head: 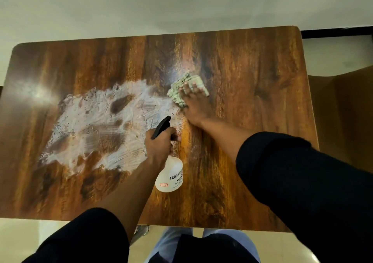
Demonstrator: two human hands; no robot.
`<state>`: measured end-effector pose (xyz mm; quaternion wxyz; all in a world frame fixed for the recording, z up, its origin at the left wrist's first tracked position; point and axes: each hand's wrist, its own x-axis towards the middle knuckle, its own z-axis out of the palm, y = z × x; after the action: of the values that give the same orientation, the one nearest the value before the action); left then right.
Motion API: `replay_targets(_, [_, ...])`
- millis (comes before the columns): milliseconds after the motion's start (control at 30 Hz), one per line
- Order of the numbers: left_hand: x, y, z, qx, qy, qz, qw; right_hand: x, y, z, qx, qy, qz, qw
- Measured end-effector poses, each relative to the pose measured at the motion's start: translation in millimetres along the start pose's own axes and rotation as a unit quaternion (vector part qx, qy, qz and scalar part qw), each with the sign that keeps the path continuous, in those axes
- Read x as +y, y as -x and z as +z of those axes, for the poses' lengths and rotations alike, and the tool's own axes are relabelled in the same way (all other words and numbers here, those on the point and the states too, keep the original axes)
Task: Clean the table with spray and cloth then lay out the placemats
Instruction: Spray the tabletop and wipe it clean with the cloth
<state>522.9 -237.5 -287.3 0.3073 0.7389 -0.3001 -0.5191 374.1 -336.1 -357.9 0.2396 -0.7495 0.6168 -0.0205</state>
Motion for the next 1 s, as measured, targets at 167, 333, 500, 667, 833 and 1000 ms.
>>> replay_targets(167, [-7, -3, -10, 0.012, -0.007, -0.012, 1.0, -18, -3, 8, -0.079, 0.003, -0.095, 0.992])
replay_targets(333, [-12, 0, -9, 0.006, 0.008, -0.015, 1.0, 17, -3, -23, 0.004, -0.092, 0.021, 0.996])
replay_targets(500, [-14, -3, -9, 0.004, 0.01, -0.017, 1.0, 105, -4, -51, 0.077, -0.08, 0.202, 0.973])
replay_targets(667, [-18, 4, -8, -0.002, 0.01, -0.003, 1.0, 143, 0, -54, 0.08, -0.056, 0.278, 0.956])
replay_targets(833, [-20, 13, -14, 0.006, 0.022, 0.005, 1.0, 81, -14, -38, 0.049, -0.043, 0.205, 0.977])
replay_targets(1000, [-24, 20, -25, 0.031, 0.028, 0.001, 0.999, -27, -11, -11, -0.033, -0.03, -0.014, 0.999])
